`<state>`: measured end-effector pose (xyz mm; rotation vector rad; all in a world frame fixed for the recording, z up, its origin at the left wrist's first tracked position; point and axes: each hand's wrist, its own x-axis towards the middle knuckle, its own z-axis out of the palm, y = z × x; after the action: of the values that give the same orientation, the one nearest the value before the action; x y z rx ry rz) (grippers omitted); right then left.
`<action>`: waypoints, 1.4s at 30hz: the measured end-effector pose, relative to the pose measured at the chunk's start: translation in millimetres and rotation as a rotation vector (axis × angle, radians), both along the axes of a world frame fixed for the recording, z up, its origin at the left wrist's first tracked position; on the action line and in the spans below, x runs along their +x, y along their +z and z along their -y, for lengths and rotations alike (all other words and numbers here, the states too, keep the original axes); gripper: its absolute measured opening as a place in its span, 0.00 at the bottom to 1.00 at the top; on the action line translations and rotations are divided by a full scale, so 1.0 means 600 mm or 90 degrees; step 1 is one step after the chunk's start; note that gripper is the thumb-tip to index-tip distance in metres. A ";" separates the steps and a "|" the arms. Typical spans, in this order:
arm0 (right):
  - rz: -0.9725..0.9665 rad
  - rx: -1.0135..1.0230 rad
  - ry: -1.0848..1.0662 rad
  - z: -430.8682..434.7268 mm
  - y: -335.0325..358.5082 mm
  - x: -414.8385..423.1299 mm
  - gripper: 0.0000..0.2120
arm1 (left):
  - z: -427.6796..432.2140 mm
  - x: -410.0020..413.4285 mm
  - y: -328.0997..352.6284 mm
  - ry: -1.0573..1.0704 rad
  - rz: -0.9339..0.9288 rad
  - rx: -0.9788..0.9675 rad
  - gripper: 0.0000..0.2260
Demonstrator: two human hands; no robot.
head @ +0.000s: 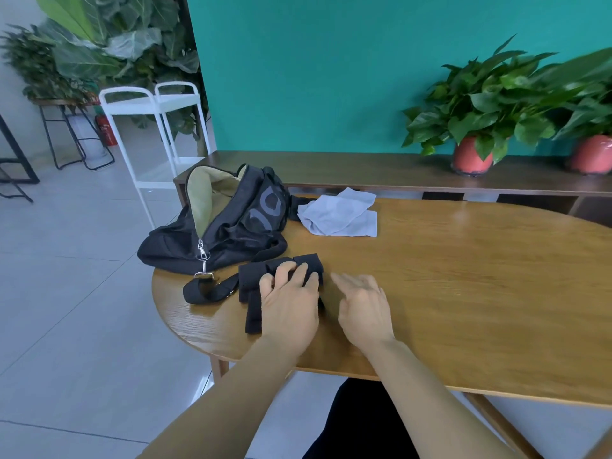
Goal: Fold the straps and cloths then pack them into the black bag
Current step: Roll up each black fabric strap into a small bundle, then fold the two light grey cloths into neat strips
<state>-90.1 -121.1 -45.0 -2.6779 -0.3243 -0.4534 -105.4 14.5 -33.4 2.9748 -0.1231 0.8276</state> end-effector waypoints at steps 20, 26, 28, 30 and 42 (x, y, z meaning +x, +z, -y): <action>-0.117 -0.146 -0.087 0.134 0.009 0.227 0.23 | 0.091 0.253 0.023 -0.075 -0.136 0.073 0.12; -0.147 -0.190 0.005 0.114 0.007 0.298 0.29 | 0.096 0.328 0.007 -0.063 -0.227 0.096 0.18; -0.159 -0.206 0.030 0.108 0.002 0.315 0.29 | 0.096 0.347 0.000 -0.053 -0.260 0.098 0.19; -0.176 -0.224 0.041 0.107 -0.010 0.328 0.26 | 0.095 0.362 -0.006 -0.032 -0.303 0.106 0.23; -0.209 -0.245 -0.057 0.211 -0.026 0.303 0.25 | 0.172 0.325 -0.012 -0.119 -0.333 0.152 0.20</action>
<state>91.8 -248.0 -60.3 -3.0851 -0.2100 0.0366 89.7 -88.6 -40.8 3.2116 -0.4940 0.0023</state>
